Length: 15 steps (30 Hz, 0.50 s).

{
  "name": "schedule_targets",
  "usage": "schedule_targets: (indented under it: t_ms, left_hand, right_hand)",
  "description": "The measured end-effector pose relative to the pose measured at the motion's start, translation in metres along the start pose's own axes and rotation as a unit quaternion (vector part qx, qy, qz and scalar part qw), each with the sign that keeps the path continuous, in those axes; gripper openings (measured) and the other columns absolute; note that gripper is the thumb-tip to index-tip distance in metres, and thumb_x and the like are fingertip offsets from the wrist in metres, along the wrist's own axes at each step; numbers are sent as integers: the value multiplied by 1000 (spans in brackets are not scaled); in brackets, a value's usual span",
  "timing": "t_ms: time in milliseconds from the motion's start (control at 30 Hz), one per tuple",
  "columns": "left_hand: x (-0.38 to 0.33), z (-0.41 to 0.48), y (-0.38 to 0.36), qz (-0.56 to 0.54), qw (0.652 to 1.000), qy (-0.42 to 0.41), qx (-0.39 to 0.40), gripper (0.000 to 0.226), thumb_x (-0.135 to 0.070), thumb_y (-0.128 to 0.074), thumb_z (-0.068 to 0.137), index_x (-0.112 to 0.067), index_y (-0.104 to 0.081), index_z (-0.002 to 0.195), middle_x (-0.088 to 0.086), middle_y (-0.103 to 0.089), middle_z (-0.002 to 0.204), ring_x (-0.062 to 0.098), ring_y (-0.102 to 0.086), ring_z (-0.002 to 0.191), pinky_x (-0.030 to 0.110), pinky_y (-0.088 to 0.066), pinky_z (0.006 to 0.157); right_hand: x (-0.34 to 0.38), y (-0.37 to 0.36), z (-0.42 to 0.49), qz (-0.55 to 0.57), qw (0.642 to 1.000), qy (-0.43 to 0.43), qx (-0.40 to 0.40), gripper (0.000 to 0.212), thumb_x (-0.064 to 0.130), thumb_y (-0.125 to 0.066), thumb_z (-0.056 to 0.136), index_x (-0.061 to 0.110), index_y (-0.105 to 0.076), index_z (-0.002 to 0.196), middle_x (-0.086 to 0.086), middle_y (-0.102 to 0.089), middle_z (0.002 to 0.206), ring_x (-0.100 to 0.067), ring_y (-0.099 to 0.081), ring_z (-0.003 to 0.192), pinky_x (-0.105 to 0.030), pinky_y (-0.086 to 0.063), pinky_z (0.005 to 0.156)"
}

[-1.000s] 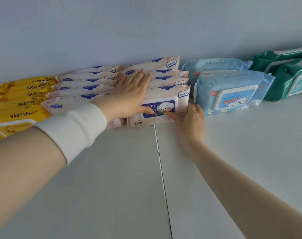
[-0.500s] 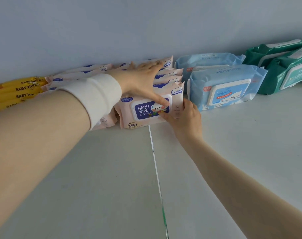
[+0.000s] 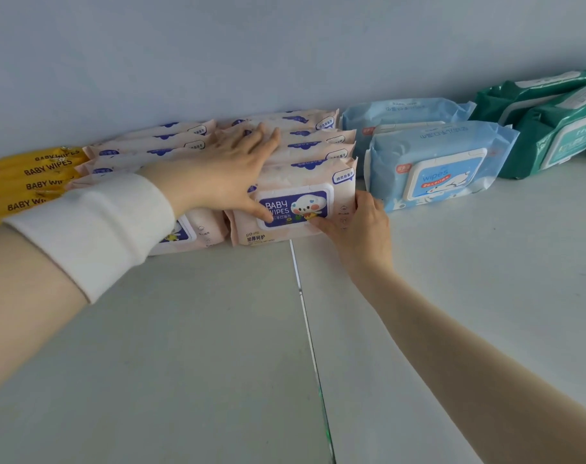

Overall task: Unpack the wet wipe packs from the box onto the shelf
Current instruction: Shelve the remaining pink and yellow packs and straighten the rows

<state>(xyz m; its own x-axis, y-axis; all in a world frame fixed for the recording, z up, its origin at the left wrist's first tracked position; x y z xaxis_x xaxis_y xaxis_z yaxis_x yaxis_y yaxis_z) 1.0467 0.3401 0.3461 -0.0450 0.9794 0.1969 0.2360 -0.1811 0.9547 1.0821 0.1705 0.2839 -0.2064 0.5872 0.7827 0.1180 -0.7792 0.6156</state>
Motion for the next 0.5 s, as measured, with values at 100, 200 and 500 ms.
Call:
schedule_targets:
  t_ms: [100, 200, 500]
  left_hand:
    - [-1, 5, -2, 4, 1000, -2, -5, 118, -61, -61, 72, -16, 17, 148, 10, 15, 158, 32, 8, 146, 51, -6, 118]
    - [0, 6, -4, 4, 1000, 6, -1, 120, -62, -63, 71, -17, 18, 148, 9, 14, 158, 32, 9, 146, 52, -6, 118]
    - [-69, 3, 70, 44, 999, 1, 26, 91, -61, -60, 75, -13, -24, 144, 11, -38, 145, 29, -43, 118, 38, -36, 96]
  right_hand:
    - [3, -3, 1, -25, 1000, -6, 3, 55, 37, -71, 77, 6, -50, 118, -10, -54, 121, -28, -47, 116, -35, -39, 91]
    - [6, -1, 5, -55, 998, -14, 25, 56, 39, -72, 76, 5, -51, 117, -11, -56, 121, -29, -49, 114, -36, -41, 84]
    - [13, 67, 2, -342, 893, 98, 276, 68, 48, -64, 80, 6, -49, 131, -8, -57, 128, -26, -50, 117, -32, -42, 96]
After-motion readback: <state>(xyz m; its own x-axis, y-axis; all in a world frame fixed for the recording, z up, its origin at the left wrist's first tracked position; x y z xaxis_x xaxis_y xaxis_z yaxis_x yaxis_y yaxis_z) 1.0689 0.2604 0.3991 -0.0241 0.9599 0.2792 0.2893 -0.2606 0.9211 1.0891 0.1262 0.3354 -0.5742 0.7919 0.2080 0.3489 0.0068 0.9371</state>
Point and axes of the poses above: each hand's wrist, its own z-axis towards the middle knuckle, its own y-axis out of the back of the hand, x = y × z, the point moved 9 cm from there along z, towards the middle knuckle
